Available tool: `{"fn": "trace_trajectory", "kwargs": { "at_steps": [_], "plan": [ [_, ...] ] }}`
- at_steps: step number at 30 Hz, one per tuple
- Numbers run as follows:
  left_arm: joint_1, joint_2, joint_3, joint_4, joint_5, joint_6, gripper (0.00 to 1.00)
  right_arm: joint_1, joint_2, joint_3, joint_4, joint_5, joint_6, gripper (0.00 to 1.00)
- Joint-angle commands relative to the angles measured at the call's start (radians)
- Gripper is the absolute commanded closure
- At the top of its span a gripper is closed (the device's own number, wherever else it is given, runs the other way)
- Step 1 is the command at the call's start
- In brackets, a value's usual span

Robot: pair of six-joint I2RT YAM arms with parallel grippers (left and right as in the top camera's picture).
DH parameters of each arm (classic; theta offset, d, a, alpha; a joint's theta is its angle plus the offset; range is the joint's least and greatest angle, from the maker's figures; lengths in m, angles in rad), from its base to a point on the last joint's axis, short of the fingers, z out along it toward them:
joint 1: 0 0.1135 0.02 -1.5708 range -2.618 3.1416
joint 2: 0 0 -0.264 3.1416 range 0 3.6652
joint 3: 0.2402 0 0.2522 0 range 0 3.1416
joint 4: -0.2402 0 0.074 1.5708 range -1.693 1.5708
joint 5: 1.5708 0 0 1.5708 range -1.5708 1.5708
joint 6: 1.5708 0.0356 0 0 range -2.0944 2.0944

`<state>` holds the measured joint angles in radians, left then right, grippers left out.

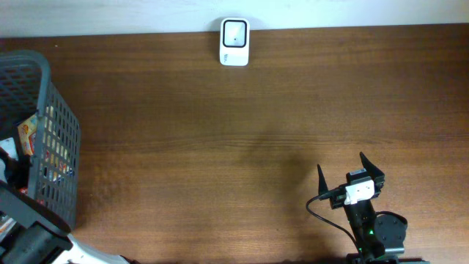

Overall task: Scan the item barcode
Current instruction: 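Lower the left gripper into the basket and grasp the red snack bag, then carry the red bag to the scanner and hold it under it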

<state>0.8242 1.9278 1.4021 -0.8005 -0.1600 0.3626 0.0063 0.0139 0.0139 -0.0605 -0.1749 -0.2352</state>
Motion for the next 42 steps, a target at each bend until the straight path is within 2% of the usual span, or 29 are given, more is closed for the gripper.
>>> {"fn": "trace_trajectory", "kwargs": {
  "at_steps": [1, 5, 9, 13, 17, 18, 21, 25, 33, 37, 38, 39, 41, 42],
  "plan": [
    [-0.017, -0.078, 0.067, -0.027, 0.07, -0.058, 1.0, 0.002, -0.008, -0.008, -0.003, 0.002, 0.007, 0.01],
    [-0.055, -0.237, 0.186, -0.024, 0.07, -0.253, 1.0, 0.002, -0.008, -0.008, -0.003, 0.002, 0.007, 0.01],
    [-0.122, -0.406, 0.246, 0.007, 0.07, -0.347, 1.0, 0.002, -0.008, -0.008, -0.003, 0.002, 0.007, 0.01],
    [-0.246, -0.554, 0.251, 0.079, 0.07, -0.351, 1.0, 0.002, -0.008, -0.008, -0.003, 0.002, 0.007, 0.01],
    [-0.474, -0.619, 0.251, 0.093, 0.075, -0.343, 1.0, 0.002, -0.008, -0.008, -0.003, 0.002, 0.007, 0.01],
    [-0.552, -0.616, 0.25, 0.089, 0.079, -0.308, 1.0, 0.002, -0.008, -0.008, -0.003, 0.002, 0.007, 0.01],
    [-0.777, -0.561, 0.23, 0.085, 0.077, -0.223, 1.0, 0.002, -0.008, -0.008, -0.003, 0.002, 0.007, 0.01],
    [-0.995, -0.407, 0.216, 0.072, 0.077, -0.165, 1.0, 0.002, -0.008, -0.008, -0.003, 0.002, 0.007, 0.01],
    [-1.226, -0.015, 0.216, 0.1, 0.086, -0.152, 1.0, 0.002, -0.008, -0.008, -0.003, 0.002, 0.007, 0.01],
    [-1.299, 0.108, 0.216, 0.164, 0.085, -0.151, 1.0, 0.002, -0.008, -0.008, -0.003, 0.002, 0.007, 0.01],
    [-1.308, 0.121, 0.216, 0.173, 0.085, -0.151, 0.9, 0.002, -0.008, -0.008, -0.003, 0.002, 0.007, 0.01],
    [-1.315, 0.129, 0.216, 0.18, 0.085, -0.151, 0.74, 0.002, -0.008, -0.008, -0.003, 0.002, 0.007, 0.01],
    [-1.322, 0.133, 0.216, 0.196, 0.085, -0.151, 0.33, 0.002, -0.008, -0.008, -0.003, 0.002, 0.007, 0.01],
    [-1.321, 0.133, 0.217, 0.207, 0.085, -0.152, 0.09, 0.002, -0.008, -0.008, -0.003, 0.002, 0.007, 0.01]
  ]
}}
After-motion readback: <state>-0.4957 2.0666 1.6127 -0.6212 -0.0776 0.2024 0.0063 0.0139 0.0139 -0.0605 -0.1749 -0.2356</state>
